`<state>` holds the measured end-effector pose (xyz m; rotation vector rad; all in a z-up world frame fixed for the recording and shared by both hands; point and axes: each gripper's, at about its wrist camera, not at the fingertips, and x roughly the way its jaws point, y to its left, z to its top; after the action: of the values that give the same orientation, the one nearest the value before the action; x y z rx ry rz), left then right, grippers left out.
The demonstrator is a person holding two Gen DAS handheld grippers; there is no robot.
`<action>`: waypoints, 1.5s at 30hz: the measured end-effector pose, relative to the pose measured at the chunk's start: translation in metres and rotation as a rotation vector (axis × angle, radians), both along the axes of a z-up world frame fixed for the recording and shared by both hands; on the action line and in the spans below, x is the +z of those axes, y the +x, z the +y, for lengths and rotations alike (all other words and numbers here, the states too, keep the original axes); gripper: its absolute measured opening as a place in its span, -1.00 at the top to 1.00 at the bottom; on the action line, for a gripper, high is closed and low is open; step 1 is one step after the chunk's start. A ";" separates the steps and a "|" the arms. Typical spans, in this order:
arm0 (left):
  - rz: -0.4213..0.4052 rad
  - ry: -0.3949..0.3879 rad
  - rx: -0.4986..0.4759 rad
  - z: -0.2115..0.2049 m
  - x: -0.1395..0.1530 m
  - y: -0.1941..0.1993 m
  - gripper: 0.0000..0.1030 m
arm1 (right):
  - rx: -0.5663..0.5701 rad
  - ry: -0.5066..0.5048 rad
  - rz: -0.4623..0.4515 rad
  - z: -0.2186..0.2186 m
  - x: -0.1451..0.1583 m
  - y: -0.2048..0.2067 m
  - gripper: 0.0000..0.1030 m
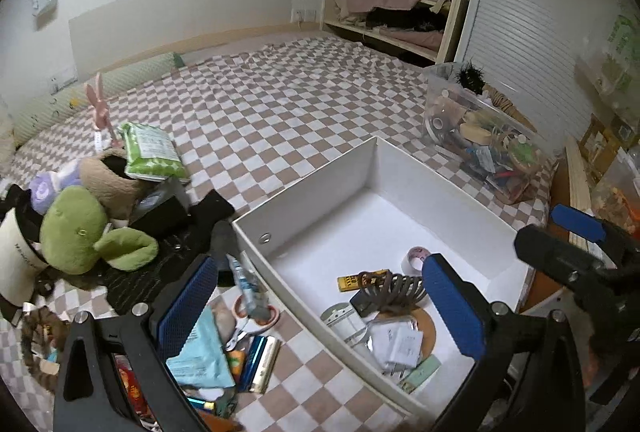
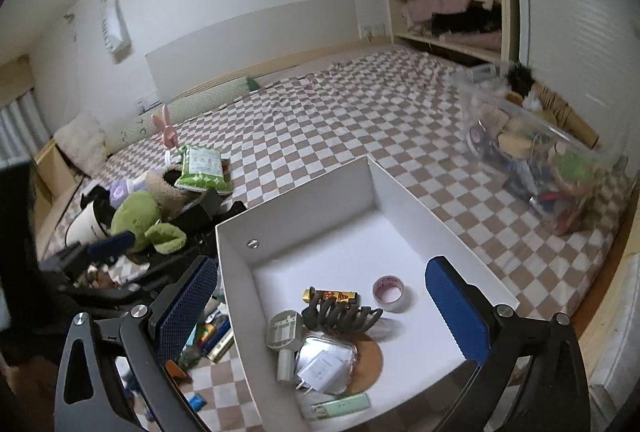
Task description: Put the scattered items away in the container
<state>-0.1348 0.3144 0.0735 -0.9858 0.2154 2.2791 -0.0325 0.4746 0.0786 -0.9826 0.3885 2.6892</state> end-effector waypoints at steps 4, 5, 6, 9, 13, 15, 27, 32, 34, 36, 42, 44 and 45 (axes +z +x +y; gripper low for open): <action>-0.004 0.016 -0.014 -0.013 0.004 0.016 -0.99 | 0.010 0.038 0.020 -0.012 0.001 0.011 -1.00; -0.001 0.015 -0.010 -0.015 0.004 0.020 -0.99 | 0.013 0.041 0.028 -0.015 0.002 0.015 -1.00; 0.003 0.013 -0.006 -0.017 0.004 0.023 -0.99 | 0.016 0.043 0.036 -0.018 0.002 0.018 -1.00; 0.020 -0.010 -0.004 -0.023 0.003 0.033 -0.99 | 0.020 0.053 0.058 -0.026 0.004 0.027 -1.00; 0.022 -0.022 0.011 -0.032 0.000 0.040 -1.00 | 0.028 0.078 0.073 -0.034 0.003 0.036 -1.00; 0.019 -0.026 0.018 -0.037 -0.002 0.044 -1.00 | 0.037 0.092 0.077 -0.039 0.002 0.040 -1.00; 0.062 -0.048 0.054 -0.058 -0.005 0.062 -1.00 | 0.066 0.105 0.080 -0.052 -0.003 0.052 -1.00; 0.053 -0.041 0.060 -0.063 -0.007 0.063 -1.00 | 0.067 0.112 0.079 -0.057 -0.005 0.054 -1.00; 0.050 -0.040 0.059 -0.063 -0.007 0.063 -1.00 | 0.055 0.122 0.072 -0.059 -0.007 0.056 -1.00; 0.047 -0.042 0.056 -0.063 -0.008 0.064 -1.00 | 0.045 0.118 0.059 -0.059 -0.010 0.056 -1.00; 0.049 -0.050 0.056 -0.062 -0.008 0.065 -1.00 | 0.051 0.113 0.042 -0.060 -0.014 0.056 -1.00; 0.049 -0.050 0.057 -0.062 -0.009 0.065 -1.00 | 0.052 0.114 0.038 -0.061 -0.015 0.057 -1.00; 0.048 -0.053 0.058 -0.062 -0.009 0.065 -1.00 | 0.052 0.114 0.037 -0.061 -0.015 0.057 -1.00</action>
<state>-0.0700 0.2528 0.0646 -0.9759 0.2718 2.3625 0.0240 0.4138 0.0634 -0.9243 0.2171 2.7448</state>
